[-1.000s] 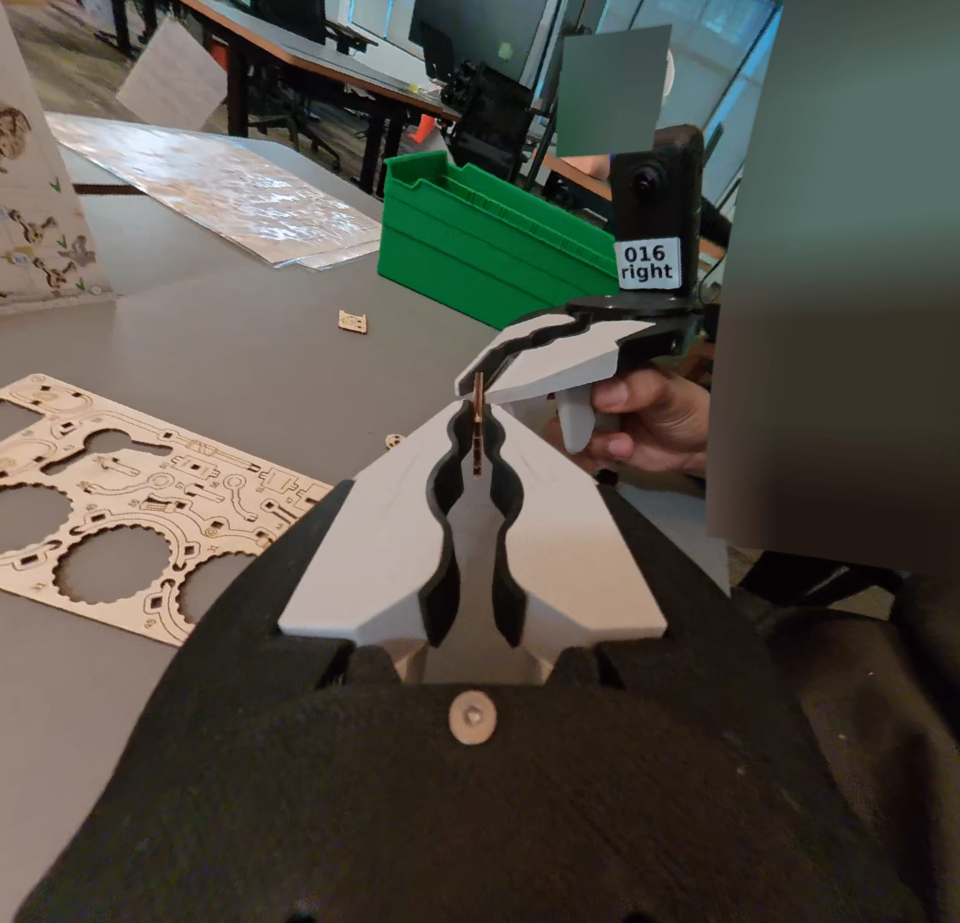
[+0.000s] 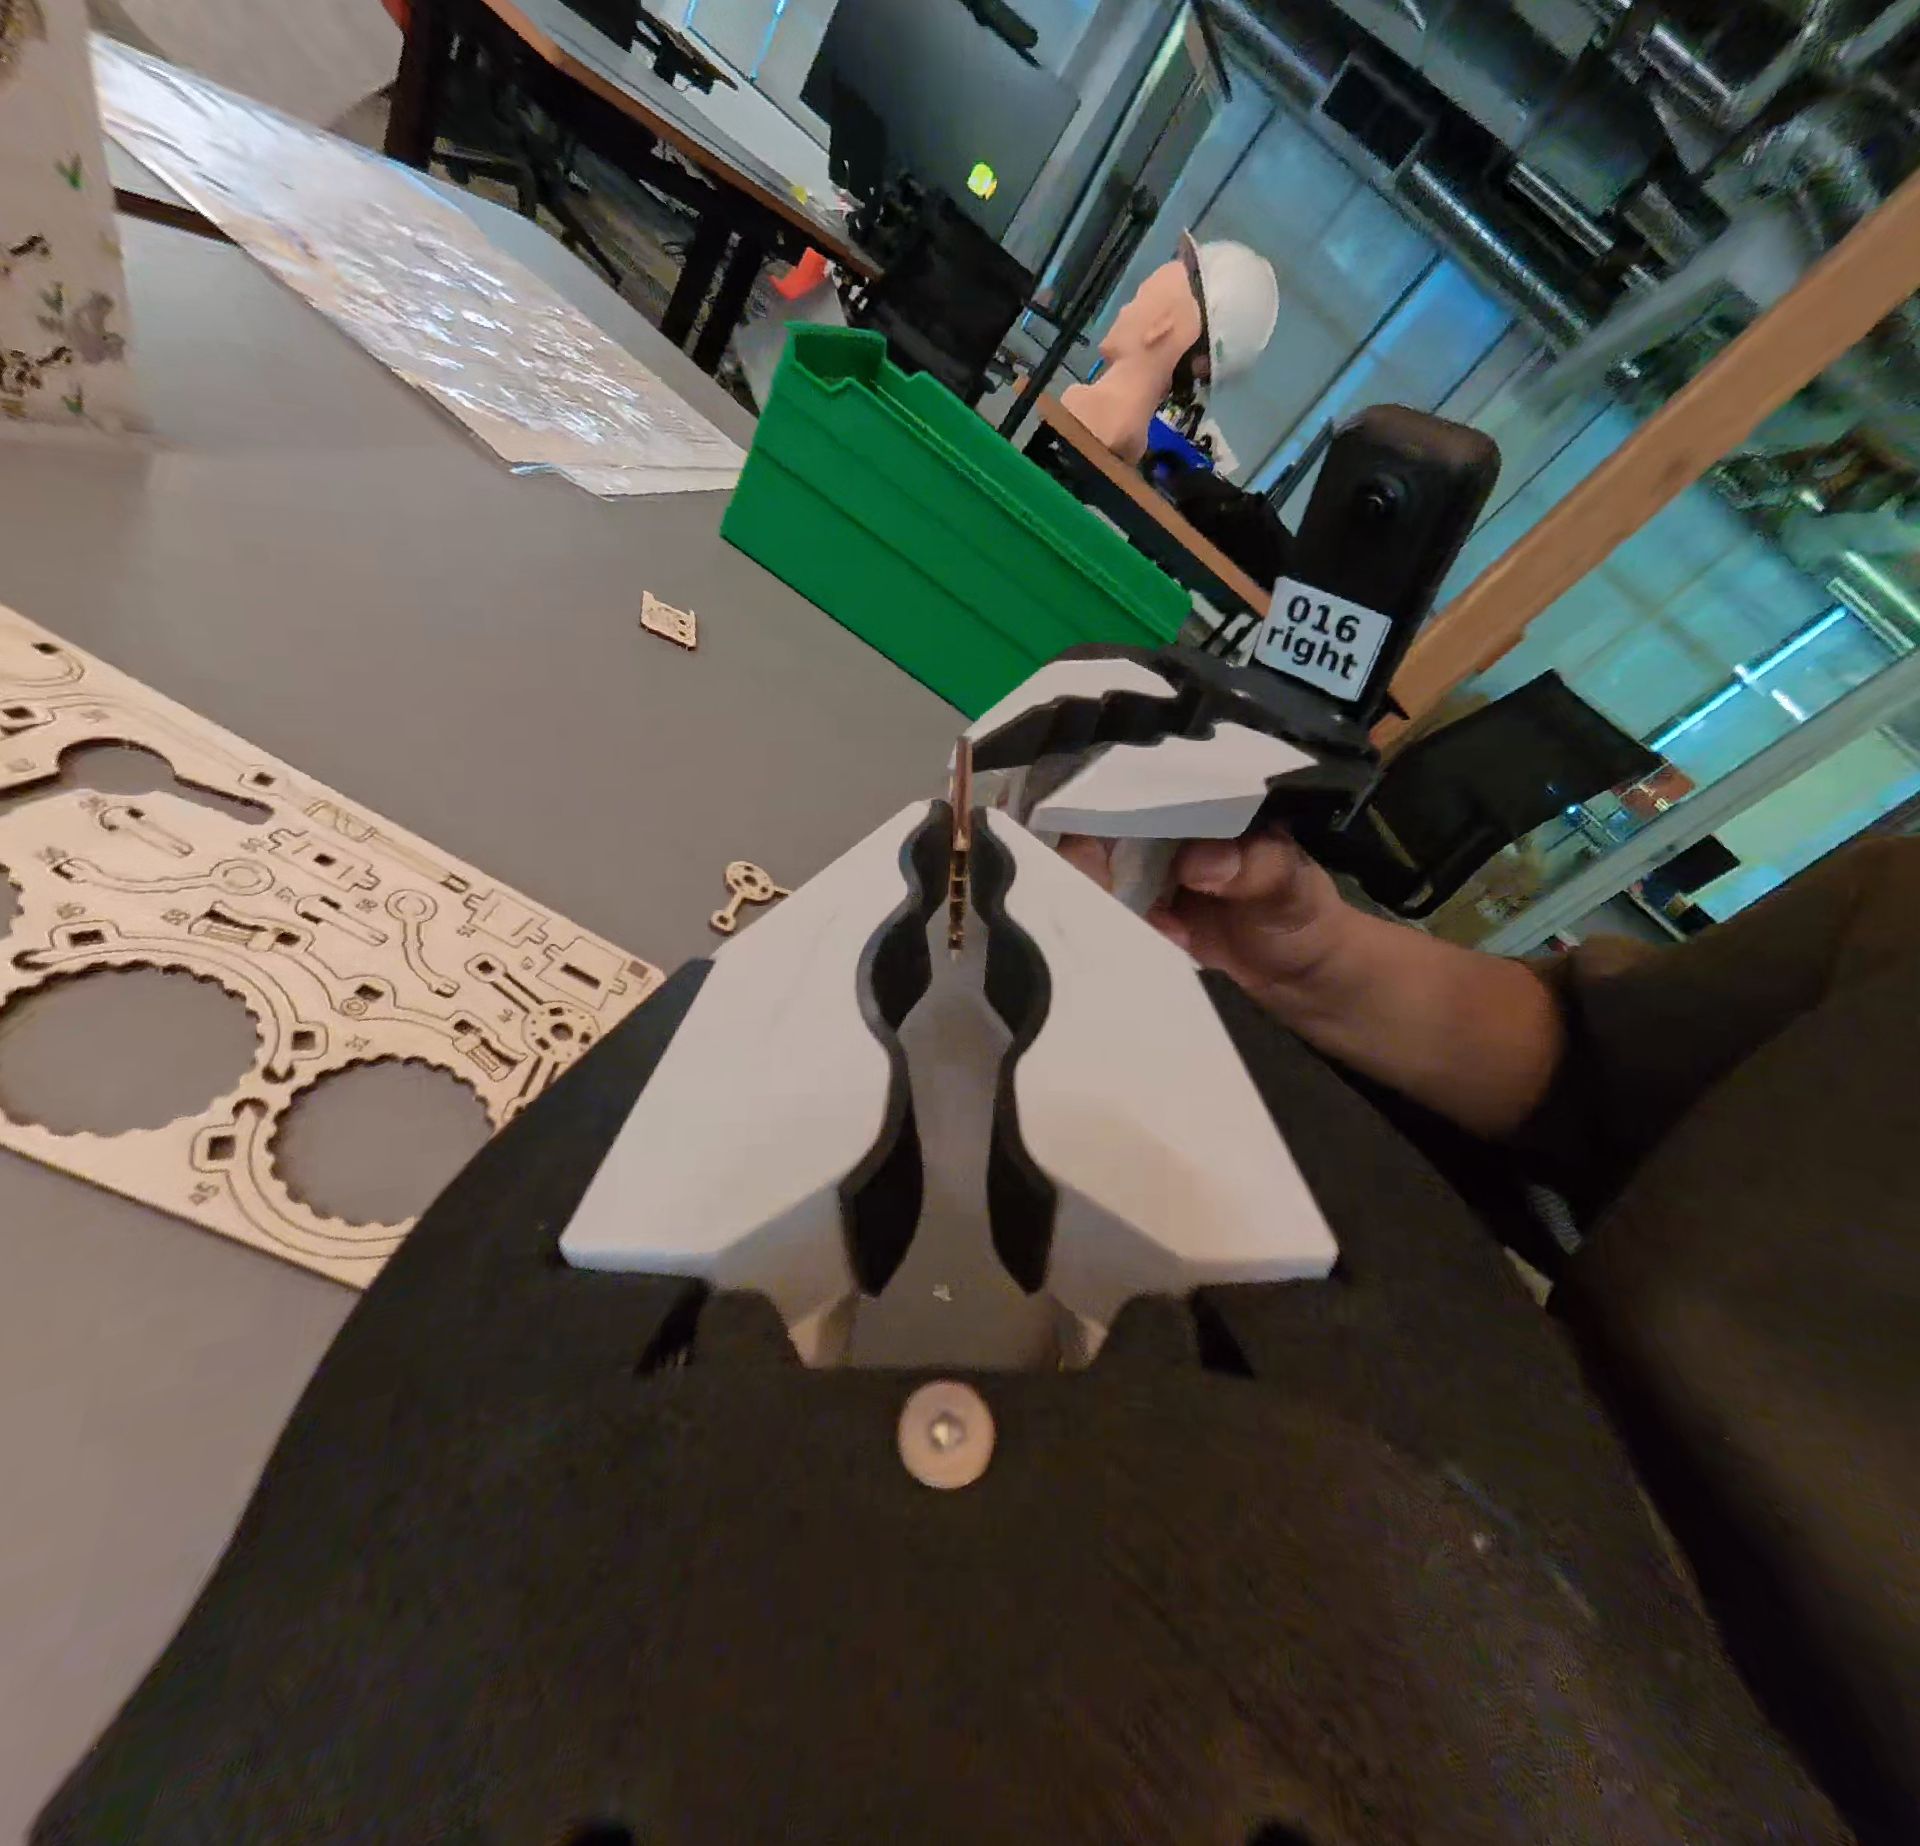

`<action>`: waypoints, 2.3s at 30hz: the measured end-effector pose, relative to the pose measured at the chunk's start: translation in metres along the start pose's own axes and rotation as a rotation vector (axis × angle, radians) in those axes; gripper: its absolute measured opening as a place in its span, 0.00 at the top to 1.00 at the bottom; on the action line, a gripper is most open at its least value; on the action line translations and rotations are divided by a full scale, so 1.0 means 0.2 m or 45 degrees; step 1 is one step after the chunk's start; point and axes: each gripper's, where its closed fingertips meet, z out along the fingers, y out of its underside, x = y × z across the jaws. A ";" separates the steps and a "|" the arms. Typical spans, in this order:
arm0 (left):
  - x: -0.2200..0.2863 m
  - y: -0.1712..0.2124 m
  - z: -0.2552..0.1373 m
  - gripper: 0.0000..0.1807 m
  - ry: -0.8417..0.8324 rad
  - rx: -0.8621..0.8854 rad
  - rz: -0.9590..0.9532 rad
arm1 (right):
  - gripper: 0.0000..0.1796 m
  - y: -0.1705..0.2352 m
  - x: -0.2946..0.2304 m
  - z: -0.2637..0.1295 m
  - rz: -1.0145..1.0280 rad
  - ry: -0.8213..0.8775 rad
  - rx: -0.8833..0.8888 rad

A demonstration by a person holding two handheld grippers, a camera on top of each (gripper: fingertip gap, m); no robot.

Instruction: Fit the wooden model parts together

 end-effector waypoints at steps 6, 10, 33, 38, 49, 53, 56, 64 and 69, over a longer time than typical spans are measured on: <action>0.00 0.01 0.00 0.99 0.053 -0.007 -0.054 | 0.93 0.01 0.04 -0.01 0.088 0.009 0.002; 0.02 0.03 0.01 1.00 0.092 -0.020 -0.093 | 0.96 0.02 0.03 -0.01 0.161 -0.043 0.009; 0.05 0.05 0.02 1.00 0.093 -0.077 -0.007 | 0.98 0.03 -0.01 -0.01 0.316 -0.185 -0.012; 0.05 0.05 0.02 1.00 0.094 -0.081 -0.007 | 0.98 0.03 -0.02 -0.02 0.376 -0.230 -0.016; 0.05 0.09 0.03 0.99 -0.085 -0.159 0.304 | 0.97 0.04 -0.01 -0.03 0.285 -0.165 -0.088; 0.05 0.10 0.03 0.99 -0.119 -0.170 0.350 | 0.97 0.06 -0.01 -0.02 0.292 -0.137 -0.116; 0.04 0.10 0.04 0.99 -0.133 -0.171 0.364 | 0.97 0.07 0.00 -0.02 0.214 -0.090 -0.144; 0.06 0.07 0.03 0.99 -0.104 -0.142 0.398 | 0.97 0.03 -0.01 -0.02 0.049 -0.057 -0.121; 0.06 0.04 0.01 0.99 -0.125 -0.115 0.588 | 0.88 -0.02 -0.01 -0.03 -0.091 -0.031 -0.010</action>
